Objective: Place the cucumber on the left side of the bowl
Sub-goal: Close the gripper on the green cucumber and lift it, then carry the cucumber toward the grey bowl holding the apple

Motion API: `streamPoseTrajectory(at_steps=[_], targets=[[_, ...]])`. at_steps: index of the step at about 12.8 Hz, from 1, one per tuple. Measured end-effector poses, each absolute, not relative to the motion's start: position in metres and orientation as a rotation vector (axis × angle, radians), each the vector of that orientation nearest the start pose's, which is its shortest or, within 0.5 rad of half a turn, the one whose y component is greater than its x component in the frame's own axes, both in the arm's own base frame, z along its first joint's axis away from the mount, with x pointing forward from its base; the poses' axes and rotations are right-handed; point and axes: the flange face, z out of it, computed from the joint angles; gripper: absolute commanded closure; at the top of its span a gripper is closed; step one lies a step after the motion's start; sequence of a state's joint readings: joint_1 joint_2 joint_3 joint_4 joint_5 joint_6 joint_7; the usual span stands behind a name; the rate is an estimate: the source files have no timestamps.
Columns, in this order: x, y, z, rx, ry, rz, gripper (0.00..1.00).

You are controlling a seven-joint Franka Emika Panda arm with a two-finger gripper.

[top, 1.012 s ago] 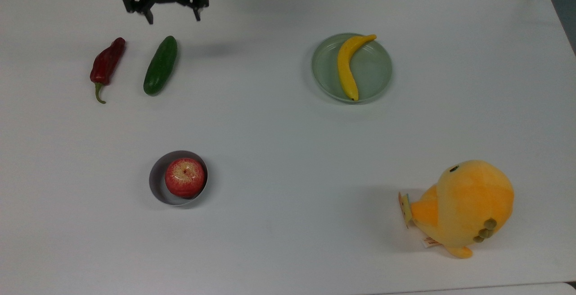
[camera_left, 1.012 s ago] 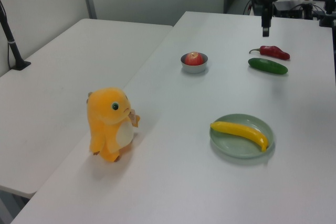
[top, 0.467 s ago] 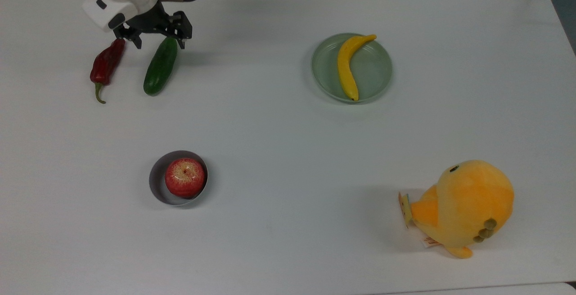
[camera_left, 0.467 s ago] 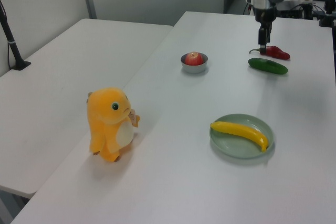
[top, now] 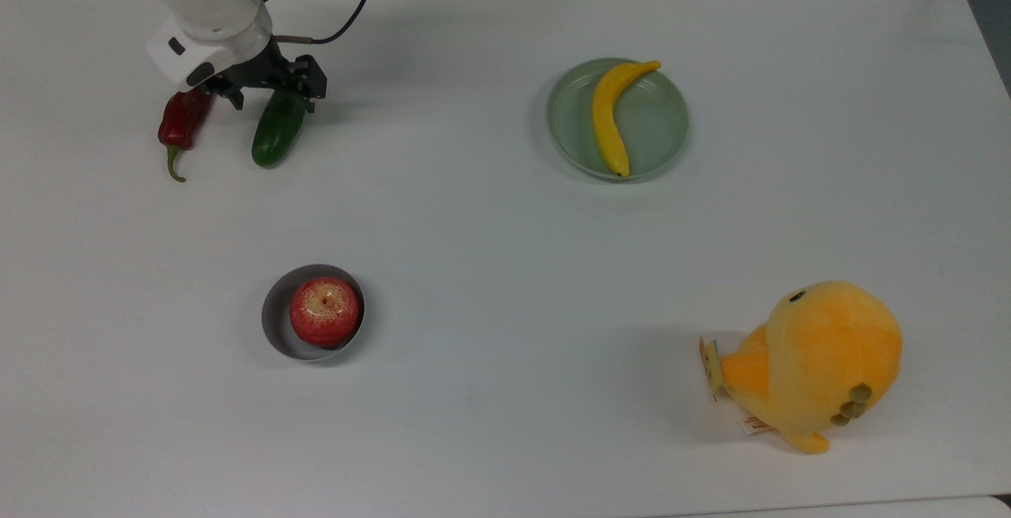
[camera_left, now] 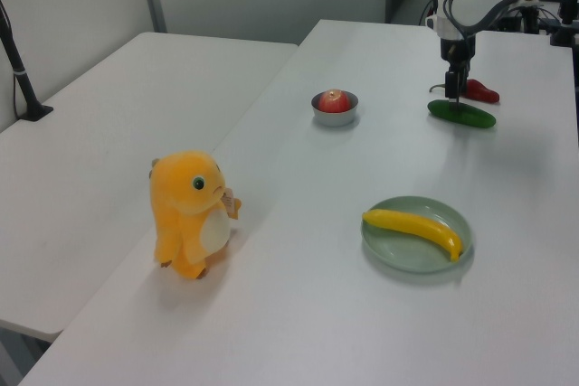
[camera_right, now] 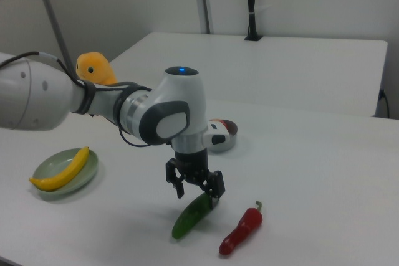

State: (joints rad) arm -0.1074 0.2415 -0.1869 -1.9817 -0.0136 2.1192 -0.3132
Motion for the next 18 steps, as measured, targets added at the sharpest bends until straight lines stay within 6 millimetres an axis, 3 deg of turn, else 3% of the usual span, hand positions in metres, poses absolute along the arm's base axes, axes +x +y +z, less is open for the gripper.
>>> streamPoseTrajectory(at_steps=[1,2,4,6,11,13,16,18], targets=[[0.564,-0.170,0.334,-3.163,-0.044,0.174,0.45],[0.564,-0.171,0.328,-3.164,-0.043,0.183,0.57],[0.564,-0.171,0.325,-3.163,-0.043,0.191,0.78],[0.564,-0.171,0.325,-3.163,-0.043,0.190,0.89],[0.563,-0.171,0.327,-3.160,-0.042,0.198,0.91],[0.563,-0.170,0.339,-3.154,-0.042,0.207,0.90],[0.571,-0.163,0.384,-3.136,-0.034,0.145,0.89],[0.583,-0.148,0.427,-3.112,-0.051,0.083,0.89]])
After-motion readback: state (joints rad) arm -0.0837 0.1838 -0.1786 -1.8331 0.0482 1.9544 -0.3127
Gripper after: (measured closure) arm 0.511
